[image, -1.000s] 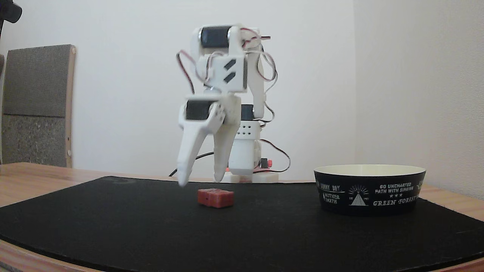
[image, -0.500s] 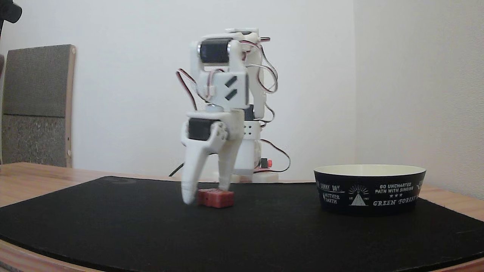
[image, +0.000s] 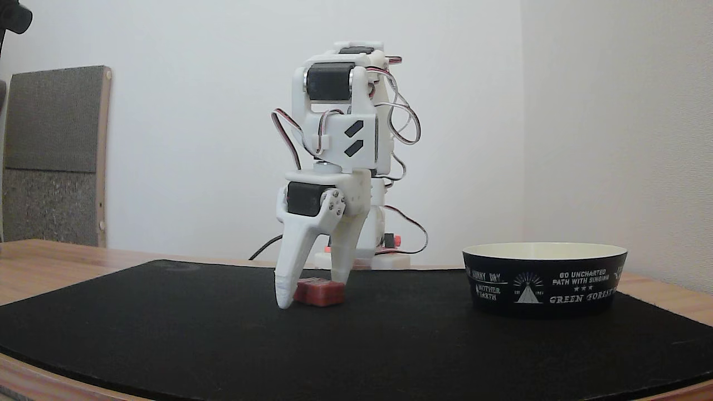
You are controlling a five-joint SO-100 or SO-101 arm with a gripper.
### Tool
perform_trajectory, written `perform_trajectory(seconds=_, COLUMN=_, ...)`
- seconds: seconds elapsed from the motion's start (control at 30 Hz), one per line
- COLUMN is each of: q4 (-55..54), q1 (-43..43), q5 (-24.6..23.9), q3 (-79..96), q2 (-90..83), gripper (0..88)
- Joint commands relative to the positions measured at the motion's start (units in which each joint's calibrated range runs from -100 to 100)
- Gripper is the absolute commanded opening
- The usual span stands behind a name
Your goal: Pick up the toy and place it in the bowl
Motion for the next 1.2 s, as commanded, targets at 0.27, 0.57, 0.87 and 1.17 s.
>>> perform_trajectory(seconds=0.27, q4=-3.4, q1=0.9, q5=0.1, q3=-0.6, q2=0.2, gripper=2.2)
perform_trajectory(seconds=0.57, q4=-3.4, q1=0.8, q5=1.1, q3=-2.8, q2=-4.3, gripper=2.2)
perform_trajectory(seconds=0.87, q4=-10.5, q1=-17.7, q5=8.8, q3=8.2, q2=-29.0, gripper=2.2)
perform_trajectory(seconds=1.17, q4=-45.9, q1=-30.8, q5=10.2, q3=42.3, q2=-40.8, gripper=2.6)
